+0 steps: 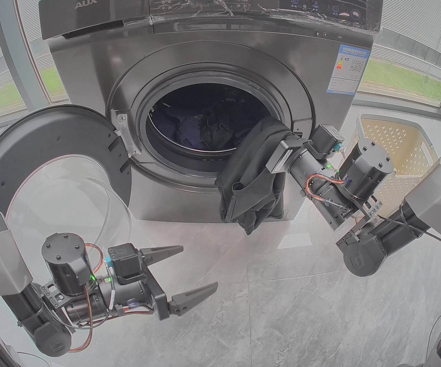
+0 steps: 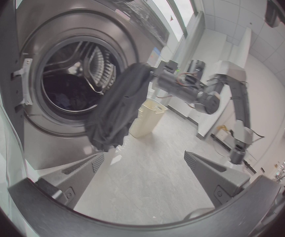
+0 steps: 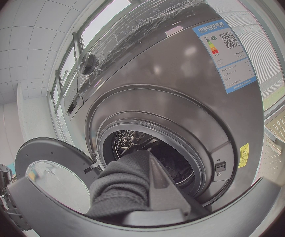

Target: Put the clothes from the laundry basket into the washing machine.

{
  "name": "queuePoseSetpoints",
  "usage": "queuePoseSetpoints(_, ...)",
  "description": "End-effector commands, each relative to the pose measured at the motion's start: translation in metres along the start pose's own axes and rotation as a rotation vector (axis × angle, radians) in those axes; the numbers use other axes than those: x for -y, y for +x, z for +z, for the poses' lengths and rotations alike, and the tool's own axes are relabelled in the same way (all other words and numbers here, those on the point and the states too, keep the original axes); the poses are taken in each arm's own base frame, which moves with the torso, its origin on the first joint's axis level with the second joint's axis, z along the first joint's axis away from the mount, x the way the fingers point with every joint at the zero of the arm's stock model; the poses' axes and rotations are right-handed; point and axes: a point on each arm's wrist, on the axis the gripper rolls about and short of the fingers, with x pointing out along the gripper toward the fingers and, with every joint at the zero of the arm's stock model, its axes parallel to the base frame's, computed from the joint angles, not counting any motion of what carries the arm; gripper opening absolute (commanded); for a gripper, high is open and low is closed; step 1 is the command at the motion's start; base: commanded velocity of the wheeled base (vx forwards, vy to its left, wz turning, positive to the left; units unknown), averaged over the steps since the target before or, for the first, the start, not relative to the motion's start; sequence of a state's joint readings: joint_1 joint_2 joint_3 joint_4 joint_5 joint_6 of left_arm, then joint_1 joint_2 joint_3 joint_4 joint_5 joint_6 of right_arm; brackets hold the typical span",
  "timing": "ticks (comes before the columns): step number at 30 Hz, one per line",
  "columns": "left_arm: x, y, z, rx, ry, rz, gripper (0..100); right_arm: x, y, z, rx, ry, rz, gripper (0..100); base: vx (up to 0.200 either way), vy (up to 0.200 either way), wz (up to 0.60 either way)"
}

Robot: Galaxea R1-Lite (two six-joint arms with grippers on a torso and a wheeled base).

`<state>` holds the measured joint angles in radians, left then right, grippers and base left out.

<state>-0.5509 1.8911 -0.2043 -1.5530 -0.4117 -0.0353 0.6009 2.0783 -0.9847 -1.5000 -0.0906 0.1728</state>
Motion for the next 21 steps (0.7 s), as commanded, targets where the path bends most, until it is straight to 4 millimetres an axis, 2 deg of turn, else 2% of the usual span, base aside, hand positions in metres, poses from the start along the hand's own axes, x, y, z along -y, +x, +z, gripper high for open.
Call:
queuePoseSetpoints(1, 0.011, -0.014, 0.004, 0.008, 0.023, -0.045, 100, -0.001, -0.001, -0.001, -0.001, 0.004, 0.003, 0, 0.000, 0.000, 0.00)
queuePoseSetpoints(3, 0.008, -0.008, 0.008, 0.029, 0.030, -0.043, 100, -0.002, -0.003, -0.003, -0.009, 0.004, 0.005, 0, 0.000, 0.000, 0.00)
queuePoseSetpoints(5, 0.001, 0.008, 0.017, 0.079, 0.041, -0.031, 100, -0.005, -0.004, -0.006, -0.021, 0.007, 0.013, 0, 0.000, 0.000, 0.00)
queuePoseSetpoints(9, -0.011, 0.040, 0.021, 0.124, 0.057, -0.005, 100, -0.018, -0.007, -0.011, -0.039, 0.019, 0.043, 0, 0.000, 0.000, 0.00)
queuePoseSetpoints(11, -0.013, 0.056, 0.019, 0.134, 0.061, -0.005, 100, -0.025, -0.008, -0.012, -0.044, 0.026, 0.059, 0, 0.000, 0.000, 0.00)
queuePoseSetpoints(12, -0.013, 0.056, 0.019, 0.134, 0.061, -0.005, 100, -0.025, -0.008, -0.012, -0.044, 0.026, 0.059, 0, 0.000, 0.000, 0.00)
queuePoseSetpoints(13, -0.017, 0.071, 0.017, 0.147, 0.063, 0.011, 100, -0.032, -0.008, -0.013, -0.046, 0.033, 0.075, 0, 0.000, 0.000, 0.00)
queuePoseSetpoints(15, -0.022, 0.084, 0.014, 0.155, 0.062, 0.032, 100, -0.036, -0.008, -0.012, -0.045, 0.037, 0.085, 0, 0.000, 0.000, 0.00)
queuePoseSetpoints(21, -0.034, 0.111, 0.006, 0.180, 0.043, 0.087, 100, -0.043, -0.009, -0.012, -0.043, 0.045, 0.099, 0, 0.000, 0.000, 0.00)
